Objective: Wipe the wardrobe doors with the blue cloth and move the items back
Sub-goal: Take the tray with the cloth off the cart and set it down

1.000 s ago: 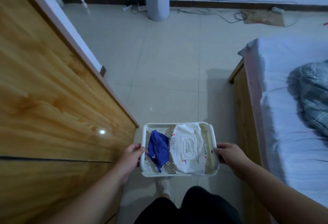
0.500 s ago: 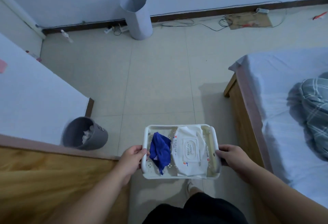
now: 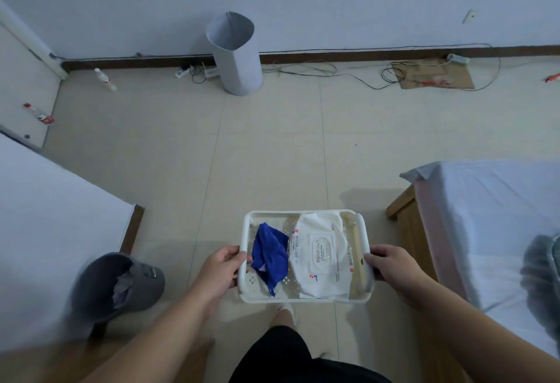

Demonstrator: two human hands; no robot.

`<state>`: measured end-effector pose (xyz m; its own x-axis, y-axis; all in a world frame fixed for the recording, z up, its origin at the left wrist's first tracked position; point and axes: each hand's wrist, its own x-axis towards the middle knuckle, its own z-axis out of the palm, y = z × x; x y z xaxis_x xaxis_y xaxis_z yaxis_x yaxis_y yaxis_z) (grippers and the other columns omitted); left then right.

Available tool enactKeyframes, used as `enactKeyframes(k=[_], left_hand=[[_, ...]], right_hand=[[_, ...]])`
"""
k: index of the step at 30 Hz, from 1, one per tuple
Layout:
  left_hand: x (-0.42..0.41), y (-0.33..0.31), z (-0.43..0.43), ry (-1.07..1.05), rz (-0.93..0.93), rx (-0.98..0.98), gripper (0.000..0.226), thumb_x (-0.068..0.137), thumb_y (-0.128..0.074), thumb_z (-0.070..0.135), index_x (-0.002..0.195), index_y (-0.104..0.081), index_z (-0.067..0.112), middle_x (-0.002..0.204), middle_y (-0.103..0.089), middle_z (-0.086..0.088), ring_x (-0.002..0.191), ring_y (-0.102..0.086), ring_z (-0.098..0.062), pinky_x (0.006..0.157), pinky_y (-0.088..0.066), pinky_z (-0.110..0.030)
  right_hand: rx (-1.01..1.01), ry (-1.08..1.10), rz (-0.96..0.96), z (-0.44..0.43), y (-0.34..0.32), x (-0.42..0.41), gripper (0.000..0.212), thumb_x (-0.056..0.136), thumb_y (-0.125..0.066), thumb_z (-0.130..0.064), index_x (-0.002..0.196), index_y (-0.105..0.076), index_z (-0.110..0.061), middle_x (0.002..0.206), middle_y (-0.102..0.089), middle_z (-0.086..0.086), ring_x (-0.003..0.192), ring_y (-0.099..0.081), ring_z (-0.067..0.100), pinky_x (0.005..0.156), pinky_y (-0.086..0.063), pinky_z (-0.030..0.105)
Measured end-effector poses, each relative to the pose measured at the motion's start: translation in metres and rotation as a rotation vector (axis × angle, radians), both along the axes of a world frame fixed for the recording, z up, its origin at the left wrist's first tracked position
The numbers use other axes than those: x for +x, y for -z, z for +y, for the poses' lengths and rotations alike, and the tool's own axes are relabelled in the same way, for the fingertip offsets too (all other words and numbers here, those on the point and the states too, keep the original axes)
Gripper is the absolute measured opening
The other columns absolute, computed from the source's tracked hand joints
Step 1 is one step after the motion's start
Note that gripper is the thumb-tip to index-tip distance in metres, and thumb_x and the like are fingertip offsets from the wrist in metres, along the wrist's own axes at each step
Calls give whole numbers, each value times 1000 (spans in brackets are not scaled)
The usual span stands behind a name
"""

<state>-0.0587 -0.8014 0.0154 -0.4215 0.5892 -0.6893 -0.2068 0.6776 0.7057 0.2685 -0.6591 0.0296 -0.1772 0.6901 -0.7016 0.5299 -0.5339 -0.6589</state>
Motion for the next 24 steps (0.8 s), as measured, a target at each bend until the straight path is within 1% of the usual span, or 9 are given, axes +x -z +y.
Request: enactKeyframes(k=[2, 6, 9, 12, 14, 17, 20, 22, 24], left_hand=[[-22, 9, 39, 3, -36, 0, 15, 103, -60, 16, 99, -74, 15, 99, -80, -10, 84, -74, -22, 80, -60, -42], [-61, 14, 115, 13, -83, -16, 14, 103, -61, 18, 106, -74, 13, 102, -81, -8, 96, -73, -24, 75, -60, -36], [-83, 9, 174, 46, -96, -12, 14, 103, -60, 15, 109, -73, 10, 103, -80, -9, 94, -71, -25, 79, -60, -40], [-100, 5, 234, 70, -94, -3, 14, 103, -60, 14, 108, -72, 10, 103, -79, -11, 92, -71, -25, 80, -59, -41], [-112, 6, 272, 90, -86, -8, 15, 103, -60, 15, 106, -73, 9, 103, -79, -12, 90, -71, -24, 78, -59, -40], [-128, 10, 333, 91, -66, -22, 14, 102, -61, 14, 104, -74, 9, 104, -79, -14, 90, -71, -25, 78, -60, -41], [-141, 9, 393, 61, -44, -25, 15, 102, -61, 15, 102, -75, 11, 103, -79, -13, 91, -72, -26, 79, -60, -41], [-149, 7, 430, 37, -33, -24, 14, 102, -62, 16, 101, -75, 12, 102, -80, -11, 90, -72, -24, 82, -61, -44], [-158, 3, 465, 25, -34, -8, 14, 102, -62, 17, 102, -75, 13, 101, -80, -10, 91, -73, -25, 87, -61, -47]], right_hand=[[45, -4, -42, 32, 0, -21, 18, 102, -57, -14, 110, -73, -15, 94, -79, 1, 88, -77, 19, 85, -62, 40], [91, 18, -89, 98, -8, -54, 19, 102, -58, -18, 113, -73, -19, 93, -79, -4, 85, -75, 12, 76, -60, 29], [113, 33, -124, 146, -11, -71, 18, 100, -59, -19, 106, -76, -21, 84, -78, -8, 74, -73, 6, 66, -54, 21], [115, 57, -121, 196, -11, -83, 16, 100, -60, -20, 102, -75, -25, 80, -78, -15, 72, -73, 2, 64, -53, 19], [109, 60, -109, 233, -5, -93, 16, 100, -60, -19, 100, -74, -27, 81, -78, -16, 74, -74, 2, 66, -56, 21], [95, 60, -90, 294, 3, -111, 20, 101, -59, -20, 93, -72, -32, 83, -78, -15, 76, -75, 6, 74, -62, 31], [66, 43, -69, 362, 8, -127, 19, 101, -57, -20, 93, -74, -27, 84, -79, -9, 81, -76, 14, 84, -63, 40], [55, 22, -71, 404, 6, -137, 20, 100, -57, -19, 94, -75, -23, 84, -80, -6, 83, -76, 18, 86, -62, 43], [60, 3, -83, 447, 1, -147, 22, 99, -57, -18, 90, -76, -23, 83, -79, -6, 83, -76, 20, 87, -61, 45]])
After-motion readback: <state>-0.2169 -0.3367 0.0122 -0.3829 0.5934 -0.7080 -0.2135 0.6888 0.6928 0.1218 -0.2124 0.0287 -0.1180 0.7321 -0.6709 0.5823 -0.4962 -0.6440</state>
